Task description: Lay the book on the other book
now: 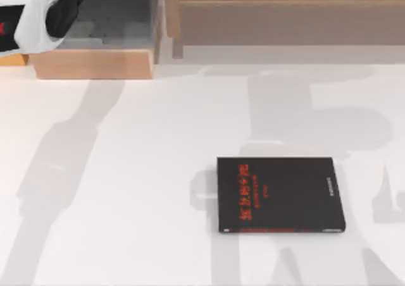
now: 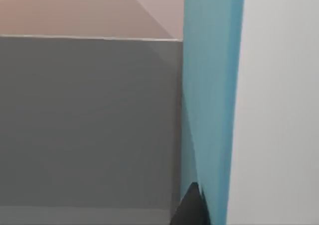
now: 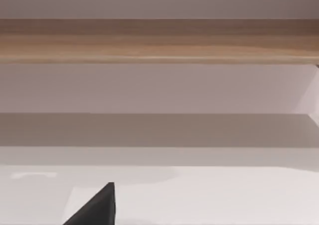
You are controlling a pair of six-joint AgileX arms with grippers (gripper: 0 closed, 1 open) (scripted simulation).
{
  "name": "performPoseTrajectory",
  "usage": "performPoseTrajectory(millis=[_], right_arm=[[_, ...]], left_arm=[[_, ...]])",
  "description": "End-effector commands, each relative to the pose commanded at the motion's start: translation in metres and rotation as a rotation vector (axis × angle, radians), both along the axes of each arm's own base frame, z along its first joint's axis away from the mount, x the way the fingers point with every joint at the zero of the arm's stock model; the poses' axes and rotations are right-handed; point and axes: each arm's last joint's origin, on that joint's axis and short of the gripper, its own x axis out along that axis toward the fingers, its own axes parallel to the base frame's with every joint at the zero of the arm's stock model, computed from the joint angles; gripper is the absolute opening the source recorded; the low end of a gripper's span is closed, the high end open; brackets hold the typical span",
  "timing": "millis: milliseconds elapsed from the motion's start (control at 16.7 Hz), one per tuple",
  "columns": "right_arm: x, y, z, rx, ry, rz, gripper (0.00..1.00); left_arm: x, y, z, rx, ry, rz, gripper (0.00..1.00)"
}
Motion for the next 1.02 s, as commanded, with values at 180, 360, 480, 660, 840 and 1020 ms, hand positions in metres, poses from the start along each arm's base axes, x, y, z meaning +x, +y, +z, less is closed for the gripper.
performPoseTrajectory(millis=[180, 360, 480, 660, 840, 1020], right_arm=[[0.000, 0.000, 0.000, 0.000, 0.000, 0.000, 1.00], [0.000, 0.000, 0.000, 0.000, 0.000, 0.000, 1.00], [0.000, 0.000, 0.000, 0.000, 0.000, 0.000, 1.00], [0.000, 0.000, 0.000, 0.000, 0.000, 0.000, 1.00], [0.000, 0.000, 0.000, 0.000, 0.000, 0.000, 1.00], [0.000, 0.000, 0.000, 0.000, 0.000, 0.000, 1.00]], left_arm=[[0.000, 0.000, 0.000, 0.000, 0.000, 0.000, 0.00], [0.000, 0.000, 0.000, 0.000, 0.000, 0.000, 0.00], [0.000, 0.000, 0.000, 0.000, 0.000, 0.000, 0.00], [0.000, 0.000, 0.002, 0.001, -0.003, 0.000, 0.00], [-0.004, 0.007, 0.032, 0.000, -0.042, 0.002, 0.00], [-0.011, 0.004, 0.059, 0.000, -0.079, -0.017, 0.00]])
